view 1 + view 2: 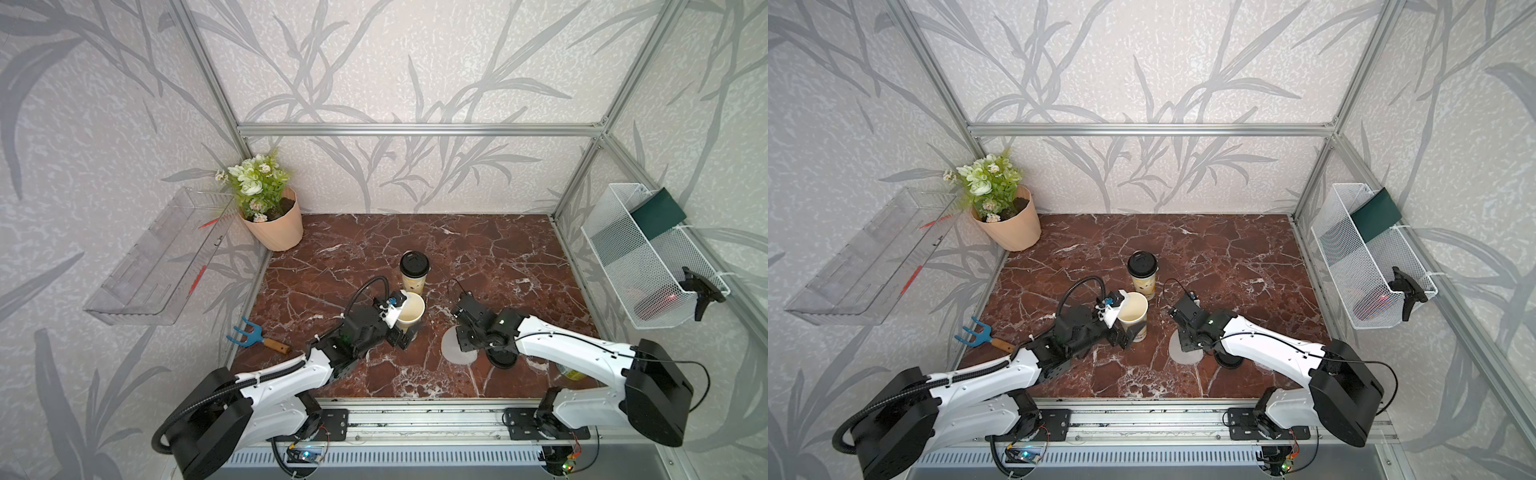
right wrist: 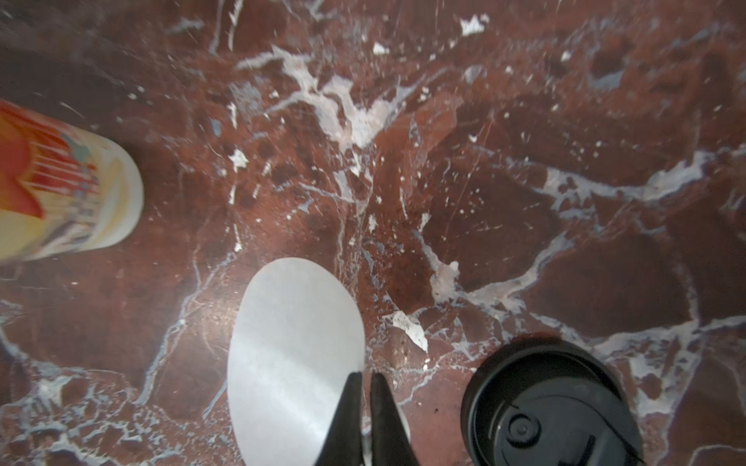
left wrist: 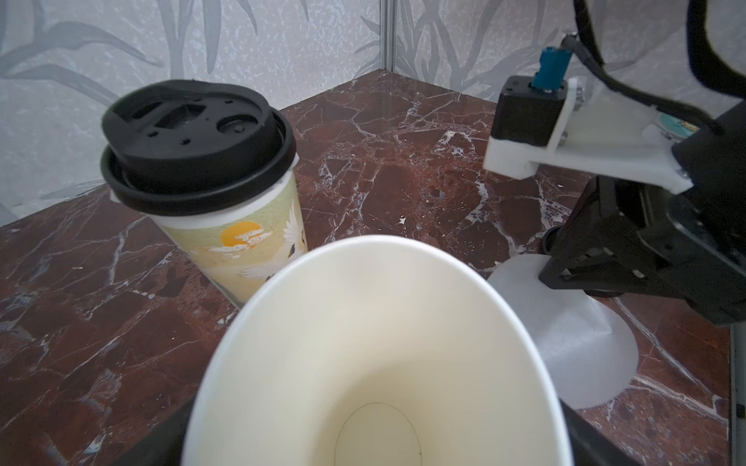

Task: Put the leak-proof paper on the milk tea cups
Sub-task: Place the cup at the center of the board, then place the leak-proof paper at the cup.

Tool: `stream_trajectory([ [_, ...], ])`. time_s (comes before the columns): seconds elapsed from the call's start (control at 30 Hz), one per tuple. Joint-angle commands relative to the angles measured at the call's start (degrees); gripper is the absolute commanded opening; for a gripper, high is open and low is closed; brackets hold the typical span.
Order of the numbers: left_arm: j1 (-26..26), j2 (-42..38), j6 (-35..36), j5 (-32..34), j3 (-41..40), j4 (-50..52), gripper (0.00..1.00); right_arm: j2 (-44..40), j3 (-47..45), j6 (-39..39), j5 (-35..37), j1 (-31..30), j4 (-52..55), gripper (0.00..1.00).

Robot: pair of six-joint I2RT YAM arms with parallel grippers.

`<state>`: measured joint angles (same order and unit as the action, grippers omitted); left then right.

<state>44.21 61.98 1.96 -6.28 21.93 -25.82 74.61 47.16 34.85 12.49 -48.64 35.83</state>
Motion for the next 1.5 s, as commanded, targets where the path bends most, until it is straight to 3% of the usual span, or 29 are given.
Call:
stream_trajectory([
  [0.0, 0.2, -4.5, -2.5, 3.3, 1.3, 6.0, 0.99, -3.7, 3.4, -2.9, 3.5, 0.3, 3.7, 0.07],
  [0.43, 0.2, -19.4, -5.9, 0.8, -1.6, 12.6, 0.99, -8.9, 16.4, -9.8, 5.6, 0.9, 8.2, 0.03],
  [0.67, 0.1, -23.9, -7.0, 3.3, 0.0, 16.0, 0.99, -8.4, 21.4, -11.0, 4.4, 1.0, 8.4, 0.0],
  [0.83, -0.1, -26.9, -18.5, 8.7, 3.1, 16.7, 0.99, -7.9, 25.4, -12.1, 0.0, 1.0, 7.5, 0.0],
  [0.93, -0.5, -25.6, -22.6, 3.4, 7.2, 18.1, 0.98, -7.5, 26.1, -12.1, -5.6, 0.9, 4.6, 0.0],
  [1.1, -2.5, -19.6, -27.9, -7.0, 13.0, 18.8, 0.79, -4.1, 27.6, -11.3, -12.2, 0.5, 1.4, 0.0],
  [1.33, -8.5, -12.8, -36.0, -17.3, 12.1, 12.9, 0.64, -1.1, 28.8, -11.2, -14.2, -0.1, -0.9, 0.0],
  [1.47, -11.0, -12.4, -36.8, -18.1, 11.1, 13.5, 0.61, 0.3, 28.8, -11.2, -15.5, -0.2, -2.2, 0.0],
])
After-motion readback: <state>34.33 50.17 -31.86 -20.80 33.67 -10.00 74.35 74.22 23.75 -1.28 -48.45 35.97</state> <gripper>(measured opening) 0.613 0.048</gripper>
